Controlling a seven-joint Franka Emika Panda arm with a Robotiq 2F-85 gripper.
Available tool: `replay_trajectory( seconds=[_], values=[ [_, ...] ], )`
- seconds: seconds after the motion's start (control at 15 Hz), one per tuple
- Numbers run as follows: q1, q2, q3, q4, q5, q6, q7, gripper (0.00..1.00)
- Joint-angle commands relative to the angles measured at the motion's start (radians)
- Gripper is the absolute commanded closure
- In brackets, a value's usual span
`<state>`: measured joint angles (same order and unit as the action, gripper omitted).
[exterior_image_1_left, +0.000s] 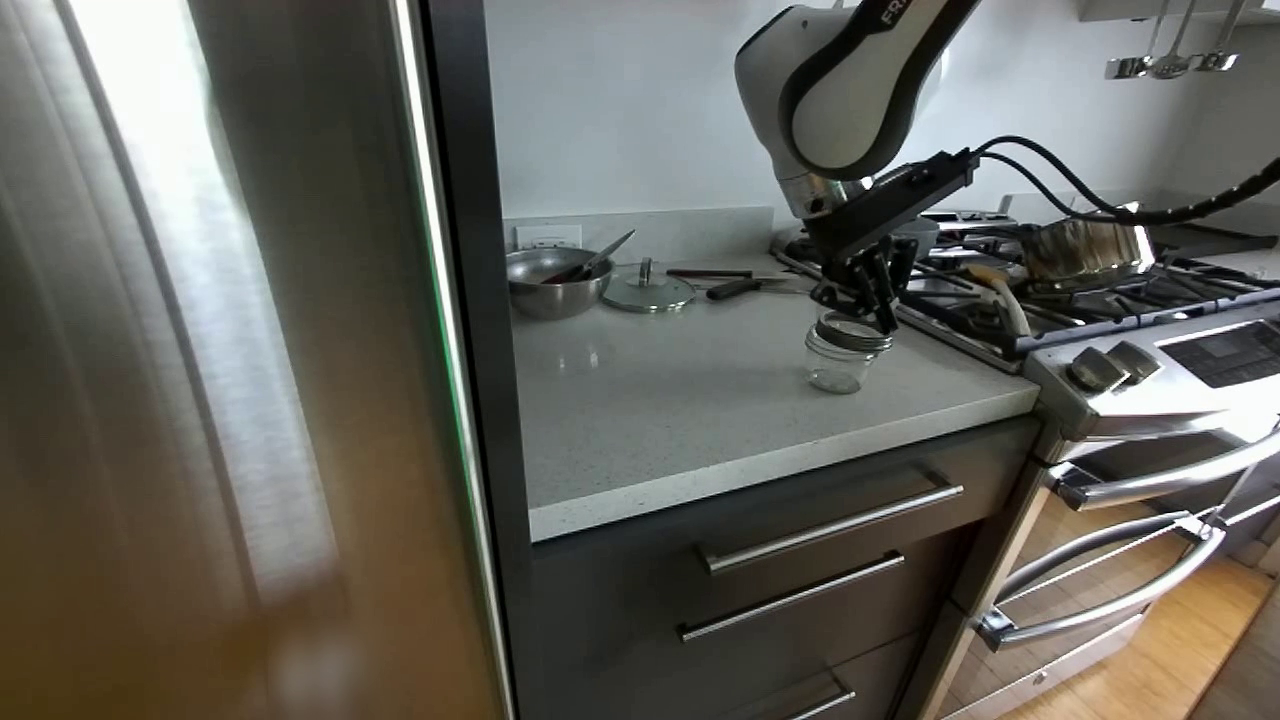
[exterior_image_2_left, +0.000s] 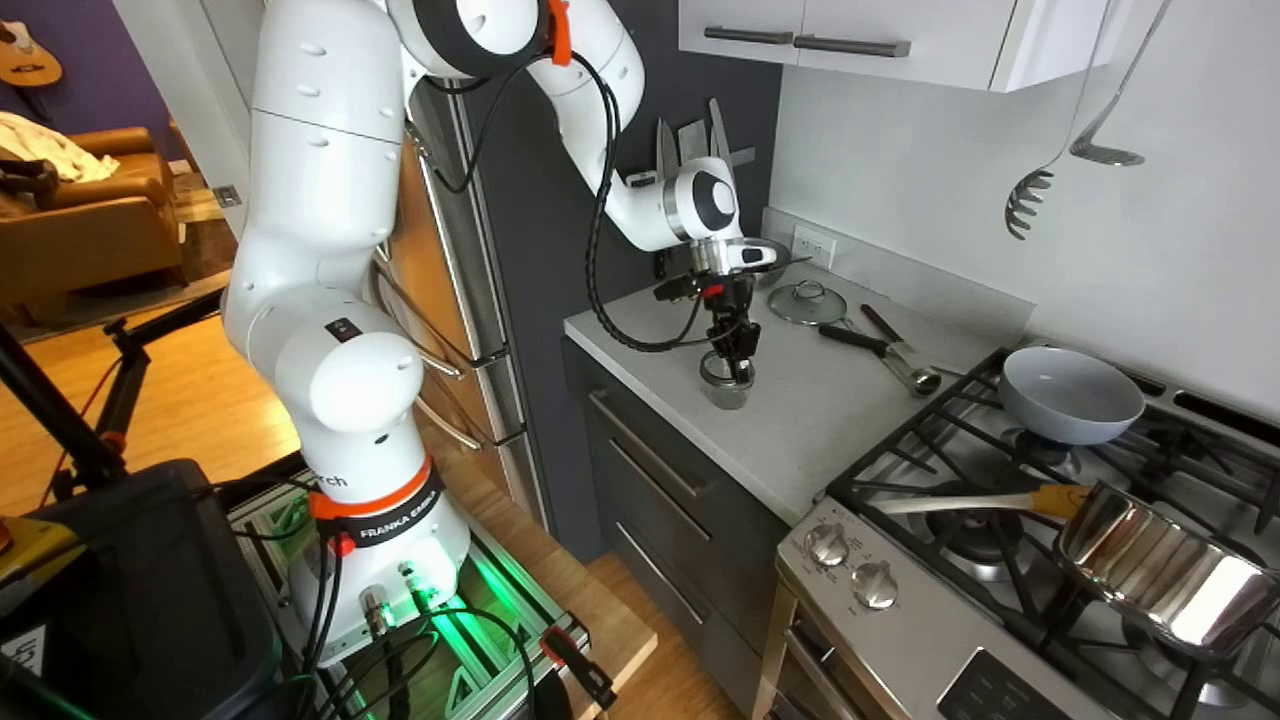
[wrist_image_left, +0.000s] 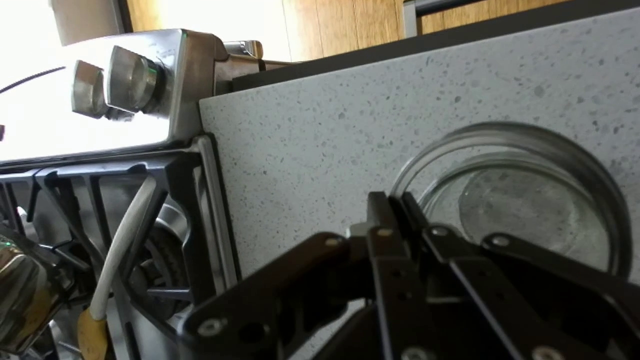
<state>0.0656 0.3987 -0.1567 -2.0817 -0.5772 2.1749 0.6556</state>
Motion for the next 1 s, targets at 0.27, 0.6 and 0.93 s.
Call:
replay_trajectory(
  seconds=[0.27,0.6,0.93],
  values=[
    [0.005,0.017,-0.010,0.007,-0.021,0.025,0.033,0.98],
    [0.003,0.035,-0.008,0.024,-0.015,0.050,0.022,0.98],
    [0.005,0.050,-0.007,0.041,-0.007,0.067,0.010,0.98]
  ],
)
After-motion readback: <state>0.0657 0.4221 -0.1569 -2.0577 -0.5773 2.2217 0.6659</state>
